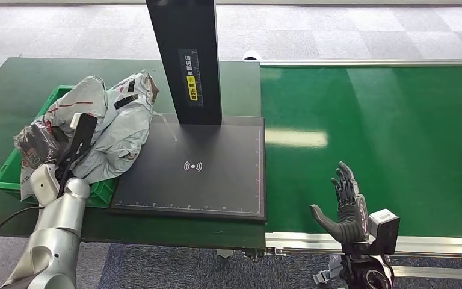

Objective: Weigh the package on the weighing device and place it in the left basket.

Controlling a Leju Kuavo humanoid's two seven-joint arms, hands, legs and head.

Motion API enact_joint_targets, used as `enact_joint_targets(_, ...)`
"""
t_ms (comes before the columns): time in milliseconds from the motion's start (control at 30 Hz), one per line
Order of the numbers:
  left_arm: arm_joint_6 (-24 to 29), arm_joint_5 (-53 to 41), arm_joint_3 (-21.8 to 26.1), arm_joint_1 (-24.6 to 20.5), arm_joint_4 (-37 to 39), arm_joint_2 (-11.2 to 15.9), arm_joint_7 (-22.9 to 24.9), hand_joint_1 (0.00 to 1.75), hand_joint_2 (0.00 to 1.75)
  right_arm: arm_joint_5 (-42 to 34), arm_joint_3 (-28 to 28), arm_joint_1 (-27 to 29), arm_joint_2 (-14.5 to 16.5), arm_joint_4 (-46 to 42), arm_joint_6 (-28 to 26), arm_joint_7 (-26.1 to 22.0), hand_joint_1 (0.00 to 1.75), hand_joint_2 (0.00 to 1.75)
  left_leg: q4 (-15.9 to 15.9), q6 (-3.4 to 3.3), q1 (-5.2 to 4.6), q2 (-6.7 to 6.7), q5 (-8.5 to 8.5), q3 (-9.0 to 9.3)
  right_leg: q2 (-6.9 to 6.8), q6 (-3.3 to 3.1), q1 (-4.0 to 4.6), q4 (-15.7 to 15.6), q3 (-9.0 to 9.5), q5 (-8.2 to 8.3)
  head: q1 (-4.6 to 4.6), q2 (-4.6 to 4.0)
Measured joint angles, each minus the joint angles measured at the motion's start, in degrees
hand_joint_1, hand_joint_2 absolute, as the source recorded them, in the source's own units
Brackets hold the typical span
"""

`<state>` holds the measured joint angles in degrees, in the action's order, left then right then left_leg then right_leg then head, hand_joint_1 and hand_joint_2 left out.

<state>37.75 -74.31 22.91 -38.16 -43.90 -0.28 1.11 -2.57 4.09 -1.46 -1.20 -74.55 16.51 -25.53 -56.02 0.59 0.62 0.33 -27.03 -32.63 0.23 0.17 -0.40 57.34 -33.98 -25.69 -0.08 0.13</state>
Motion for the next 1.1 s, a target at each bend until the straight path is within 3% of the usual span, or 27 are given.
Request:
enact_joint_targets(67, 0.04, 0.12, -0.79, -0.40, 2.41, 1.00, 0.65, 1.69, 1.75, 0.13, 0.00, -0.19, 0.03, 0.10, 0.09, 0.03, 0.00, 1.75, 0.00, 0.00, 0.00, -0.01, 0.00, 0.00, 0.00, 0.00, 0.00, 0.01, 0.01, 0.00, 0.01, 0.00)
enact_joint_targets(100, 0.02, 0.14, -1.10, -0.55, 3.31, 1.37, 0.88, 1.51, 1.75, 0.20, 0.00, -0.24, 0.04, 0.13, 0.13, 0.04, 0.00, 1.75, 0.00, 0.00, -0.01, -0.01, 0.00, 0.00, 0.00, 0.00, -0.01, 0.01, 0.01, 0.00, 0.01, 0.00)
enact_joint_targets(133, -0.11, 0.15, -1.42, -0.72, 4.12, 1.66, 1.06, 1.23, 1.75, 0.32, 0.00, -0.31, 0.07, 0.17, 0.18, 0.04, 0.00, 1.75, 0.00, 0.00, -0.01, -0.02, 0.00, 0.00, -0.01, 0.00, -0.01, 0.01, 0.02, 0.00, 0.01, 0.00)
enact_joint_targets(200, -0.65, 0.15, -2.16, -1.04, 5.49, 2.01, 1.37, 0.43, 1.75, 0.86, 0.02, -0.73, 0.13, 0.40, 0.37, 0.04, 0.00, 1.75, 0.00, 0.00, -0.04, -0.03, 0.00, -0.01, -0.01, 0.00, -0.03, 0.01, 0.02, 0.00, 0.01, 0.00)
enact_joint_targets(267, -1.12, 0.21, -3.07, -1.22, 6.58, 2.14, 1.54, 0.02, 1.75, 1.61, 0.05, -1.48, 0.20, 0.75, 0.53, 0.04, 0.00, 1.75, -0.01, 0.00, -0.05, -0.04, 0.00, -0.01, -0.03, 0.00, -0.05, 0.00, 0.03, 0.00, 0.01, 0.00)
enact_joint_targets(500, 0.70, -0.15, -5.57, -0.92, 7.73, 2.11, 1.10, 0.00, 1.75, 2.52, 0.10, -3.07, 0.39, 1.74, 0.57, -0.14, 0.00, 1.75, -0.01, -0.01, -0.05, -0.10, 0.01, 0.00, -0.11, 0.01, -0.05, 0.00, 0.06, 0.00, 0.01, 0.00)
enact_joint_targets(600, 1.48, -0.66, -5.63, 0.91, 4.01, 1.15, -2.76, 0.00, 1.75, 2.75, 0.26, -3.24, 0.42, 2.06, 0.47, -0.24, 0.00, 1.75, -0.01, -0.01, -0.05, -0.09, 0.01, -0.01, -0.10, 0.01, -0.05, 0.00, 0.04, 0.00, -0.01, 0.00)
enact_joint_targets(667, 1.69, 0.01, -4.36, 2.47, -0.80, -0.53, -9.31, 0.00, 0.87, 2.87, 0.39, -3.26, 0.41, 2.29, 0.32, -0.33, 0.00, 1.75, -0.01, -0.02, -0.05, -0.10, 0.01, -0.03, -0.11, 0.01, -0.05, 0.00, 0.03, -0.01, 0.00, 0.00)
enact_joint_targets(733, 1.83, 2.32, -1.65, 3.66, -6.39, -3.04, -20.60, 0.00, 0.00, 2.92, 0.54, -3.30, 0.41, 2.57, 0.16, -0.66, 0.00, 1.75, -0.01, -0.02, -0.05, -0.11, 0.01, -0.07, -0.12, 0.02, -0.05, 0.00, 0.02, -0.01, 0.01, 0.00)
enact_joint_targets(800, 1.95, 6.38, 2.36, 4.37, -12.37, -6.21, -33.47, 0.00, 0.00, 2.81, 0.75, -3.41, 0.39, 2.89, -0.01, -1.21, 0.00, 1.75, -0.02, -0.03, -0.06, -0.10, 0.00, -0.10, -0.11, 0.03, -0.07, -0.01, 0.02, -0.01, 0.03, 0.01)
enact_joint_targets(867, 2.03, 11.46, 5.16, 5.43, -18.94, -9.17, -40.70, 0.00, 0.00, 2.49, 0.98, -3.57, 0.36, 3.22, -0.21, -1.83, 0.00, 1.75, -0.01, -0.04, -0.08, -0.02, -0.04, -0.06, -0.04, 0.03, -0.10, -0.02, 0.02, -0.01, 0.02, 0.01)
enact_joint_targets(1100, 2.02, 20.79, 5.61, 9.98, -41.33, -14.35, -41.41, 0.00, 0.00, 1.14, 1.16, -3.74, -0.19, 3.72, -0.58, -2.82, 0.00, 1.75, -0.01, -0.05, -0.04, -0.04, -0.07, -0.05, -0.03, 0.03, -0.04, -0.02, 0.00, -0.02, -0.01, 0.00)
